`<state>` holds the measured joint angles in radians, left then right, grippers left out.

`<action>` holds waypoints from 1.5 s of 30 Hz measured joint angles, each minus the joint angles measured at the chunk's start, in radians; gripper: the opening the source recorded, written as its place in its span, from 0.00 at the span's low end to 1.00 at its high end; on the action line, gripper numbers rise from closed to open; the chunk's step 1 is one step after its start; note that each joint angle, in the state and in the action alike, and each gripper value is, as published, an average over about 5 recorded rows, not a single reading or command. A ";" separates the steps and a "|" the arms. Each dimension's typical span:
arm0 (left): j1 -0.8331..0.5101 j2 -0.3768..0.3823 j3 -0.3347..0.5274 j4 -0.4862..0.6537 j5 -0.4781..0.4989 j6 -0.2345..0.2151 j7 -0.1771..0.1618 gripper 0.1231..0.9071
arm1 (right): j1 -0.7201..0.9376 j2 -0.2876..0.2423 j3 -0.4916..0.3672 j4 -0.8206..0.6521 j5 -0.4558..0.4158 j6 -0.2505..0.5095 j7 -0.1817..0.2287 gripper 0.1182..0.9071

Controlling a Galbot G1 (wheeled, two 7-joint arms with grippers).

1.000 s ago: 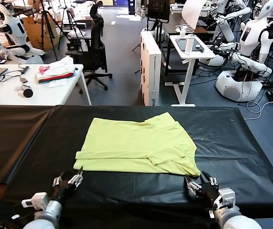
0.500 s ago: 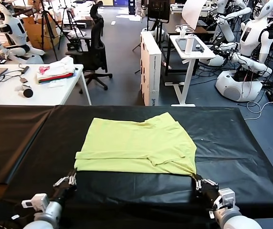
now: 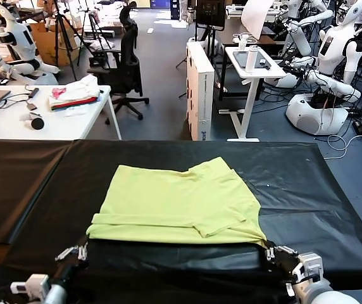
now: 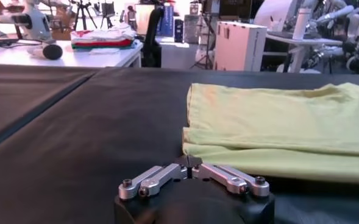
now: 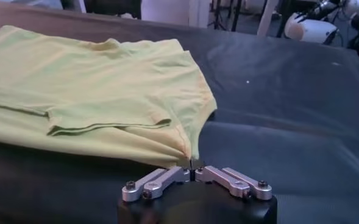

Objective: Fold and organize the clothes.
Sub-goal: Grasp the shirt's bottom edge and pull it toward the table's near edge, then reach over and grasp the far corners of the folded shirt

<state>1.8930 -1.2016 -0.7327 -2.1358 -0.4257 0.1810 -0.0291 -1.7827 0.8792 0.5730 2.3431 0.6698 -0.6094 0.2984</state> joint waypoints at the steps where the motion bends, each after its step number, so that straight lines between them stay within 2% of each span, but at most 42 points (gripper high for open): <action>1: 0.006 0.000 -0.003 -0.003 0.000 -0.001 -0.001 0.05 | -0.002 0.001 0.000 0.001 0.000 -0.002 0.000 0.03; 4: 0.018 -0.001 -0.010 -0.013 -0.001 -0.002 -0.008 0.05 | -0.007 0.000 0.004 0.010 0.001 -0.017 -0.006 0.05; 6: 0.022 -0.004 -0.015 -0.020 -0.001 0.003 -0.015 0.06 | -0.013 -0.003 0.008 0.018 0.001 -0.029 -0.012 0.18; 8: 0.026 -0.005 -0.021 -0.028 -0.001 0.011 -0.020 0.13 | -0.019 -0.005 0.010 0.025 0.002 -0.039 -0.018 0.34; 9: 0.027 -0.005 -0.024 -0.032 -0.001 0.016 -0.023 0.19 | -0.023 -0.005 0.011 0.030 0.002 -0.044 -0.021 0.46; 12: 0.028 -0.006 -0.030 -0.037 -0.002 0.031 -0.030 0.42 | -0.034 -0.005 0.014 0.042 0.008 -0.053 -0.031 0.70; 16: 0.028 -0.009 -0.037 -0.031 -0.002 0.054 -0.046 0.76 | -0.028 -0.004 0.028 0.063 0.051 -0.052 -0.038 0.94; 19: 0.024 -0.006 -0.051 -0.031 -0.005 0.083 -0.054 0.93 | 0.007 -0.006 0.039 0.072 0.104 -0.052 -0.032 0.99; 22: 0.011 0.005 -0.069 -0.034 -0.020 0.117 -0.054 0.99 | 0.076 -0.007 0.032 0.059 0.139 -0.057 -0.026 1.00; 25: -0.017 0.020 -0.082 -0.046 -0.067 0.164 -0.072 1.00 | 0.183 -0.007 0.010 0.018 0.151 -0.063 -0.026 1.00; 28: -0.076 0.036 -0.079 -0.066 -0.144 0.240 -0.114 1.00 | 0.315 0.000 -0.030 -0.057 0.150 -0.071 -0.029 1.00; 31: -0.165 0.053 -0.059 -0.076 -0.229 0.310 -0.152 1.00 | 0.446 0.012 -0.084 -0.149 0.142 -0.087 -0.027 1.00; 35: -0.295 0.071 -0.008 -0.061 -0.321 0.370 -0.192 1.00 | 0.609 0.033 -0.165 -0.267 0.127 -0.102 -0.023 1.00; 38: -0.391 0.086 0.037 -0.031 -0.355 0.398 -0.212 1.00 | 0.712 0.050 -0.222 -0.344 0.122 -0.105 -0.023 1.00; 45: -0.577 0.139 0.119 0.079 -0.416 0.415 -0.229 1.00 | 0.880 0.101 -0.325 -0.506 0.081 -0.110 -0.022 1.00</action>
<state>1.3162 -1.0623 -0.6137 -2.0570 -0.8421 0.5957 -0.2579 -0.9030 0.9805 0.2484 1.8374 0.7509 -0.7194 0.2766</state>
